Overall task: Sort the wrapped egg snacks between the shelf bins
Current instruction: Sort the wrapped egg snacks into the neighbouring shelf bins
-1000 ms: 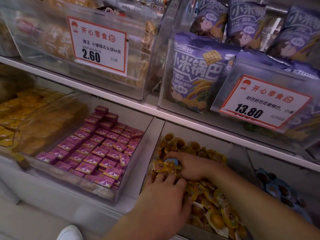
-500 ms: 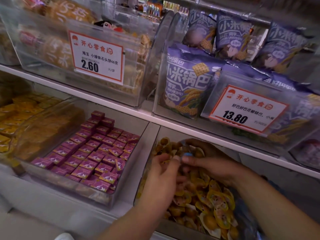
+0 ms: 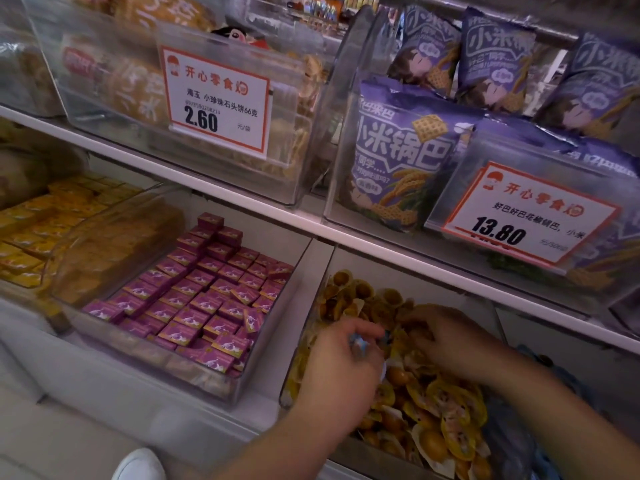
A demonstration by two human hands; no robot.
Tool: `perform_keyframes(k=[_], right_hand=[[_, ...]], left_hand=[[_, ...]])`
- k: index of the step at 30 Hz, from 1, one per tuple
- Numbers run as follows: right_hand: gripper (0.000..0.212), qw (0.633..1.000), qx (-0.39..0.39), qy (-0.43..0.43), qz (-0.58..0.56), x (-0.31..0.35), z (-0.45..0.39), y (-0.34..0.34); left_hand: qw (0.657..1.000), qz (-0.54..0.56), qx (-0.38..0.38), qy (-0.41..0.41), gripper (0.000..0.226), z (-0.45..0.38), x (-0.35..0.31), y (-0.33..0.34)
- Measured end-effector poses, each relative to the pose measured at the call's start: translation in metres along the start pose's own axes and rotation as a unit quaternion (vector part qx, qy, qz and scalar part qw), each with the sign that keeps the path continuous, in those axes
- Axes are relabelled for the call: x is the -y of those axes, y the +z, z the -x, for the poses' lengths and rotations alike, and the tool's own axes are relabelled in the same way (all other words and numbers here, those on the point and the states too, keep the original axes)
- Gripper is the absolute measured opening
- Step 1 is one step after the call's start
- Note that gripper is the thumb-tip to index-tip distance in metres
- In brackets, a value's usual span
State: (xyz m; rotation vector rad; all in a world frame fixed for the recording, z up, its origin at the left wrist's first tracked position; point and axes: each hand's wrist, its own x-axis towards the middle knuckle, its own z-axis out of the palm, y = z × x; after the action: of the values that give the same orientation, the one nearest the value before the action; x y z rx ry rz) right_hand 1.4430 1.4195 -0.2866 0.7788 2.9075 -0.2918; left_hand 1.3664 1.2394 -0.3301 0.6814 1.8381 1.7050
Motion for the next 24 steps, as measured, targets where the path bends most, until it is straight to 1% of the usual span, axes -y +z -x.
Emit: perform_keyframes(k=[1, 2, 3, 4, 6, 8, 9, 11, 13, 15, 16, 18, 21, 24], right_hand=[[0.034, 1.0, -0.022, -0.011, 0.019, 0.005, -0.005, 0.001], [0.032, 0.998, -0.04, -0.04, 0.015, 0.014, -0.01, 0.003], [0.031, 0.996, -0.046, -0.075, 0.004, 0.026, -0.015, 0.004], [0.032, 0.994, -0.035, -0.104, -0.02, 0.041, -0.021, 0.005], [0.035, 0.988, 0.032, -0.136, -0.061, 0.068, -0.035, 0.01], [0.035, 0.985, 0.092, -0.136, -0.048, 0.081, -0.049, 0.021], [0.036, 0.986, 0.094, -0.133, -0.028, 0.081, -0.052, 0.027], [0.035, 0.989, 0.074, -0.131, 0.017, 0.078, -0.056, 0.033], [0.031, 0.989, 0.07, -0.116, 0.061, 0.069, -0.057, 0.033], [0.03, 0.987, 0.067, -0.078, 0.125, 0.053, -0.061, 0.027], [0.032, 0.984, 0.064, -0.06, 0.158, 0.043, -0.063, 0.023], [0.039, 0.98, 0.061, -0.031, 0.187, 0.027, -0.066, 0.017], [0.04, 0.976, 0.056, -0.04, 0.205, 0.022, -0.068, 0.021], [0.039, 0.97, 0.058, -0.057, 0.229, 0.036, -0.071, 0.03]], left_hand=[[0.996, -0.07, 0.015, 0.044, 0.024, 0.003, 0.0, 0.0], [0.988, -0.127, 0.028, 0.085, 0.022, 0.006, 0.001, 0.002], [0.981, -0.156, 0.038, 0.113, 0.021, 0.009, 0.002, 0.004], [0.978, -0.161, 0.045, 0.126, 0.021, 0.011, 0.002, 0.006], [0.986, -0.113, 0.055, 0.111, 0.023, 0.012, 0.003, 0.007], [0.996, -0.023, 0.045, 0.073, 0.022, 0.01, 0.002, 0.003], [0.998, 0.018, 0.031, 0.055, 0.02, 0.007, 0.001, 0.0], [0.997, 0.067, 0.003, 0.027, 0.019, 0.002, 0.003, -0.004], [0.995, 0.095, 0.005, 0.0, 0.026, 0.0, 0.002, -0.006], [0.995, 0.095, 0.034, -0.009, 0.03, 0.002, 0.001, -0.006], [0.996, 0.078, 0.05, -0.004, 0.028, 0.004, 0.001, -0.005], [0.996, 0.032, 0.083, 0.011, 0.022, 0.009, 0.003, -0.002], [0.994, -0.004, 0.103, 0.023, 0.023, 0.014, 0.005, 0.003], [0.996, 0.043, 0.08, -0.006, 0.026, 0.012, 0.001, 0.004]])
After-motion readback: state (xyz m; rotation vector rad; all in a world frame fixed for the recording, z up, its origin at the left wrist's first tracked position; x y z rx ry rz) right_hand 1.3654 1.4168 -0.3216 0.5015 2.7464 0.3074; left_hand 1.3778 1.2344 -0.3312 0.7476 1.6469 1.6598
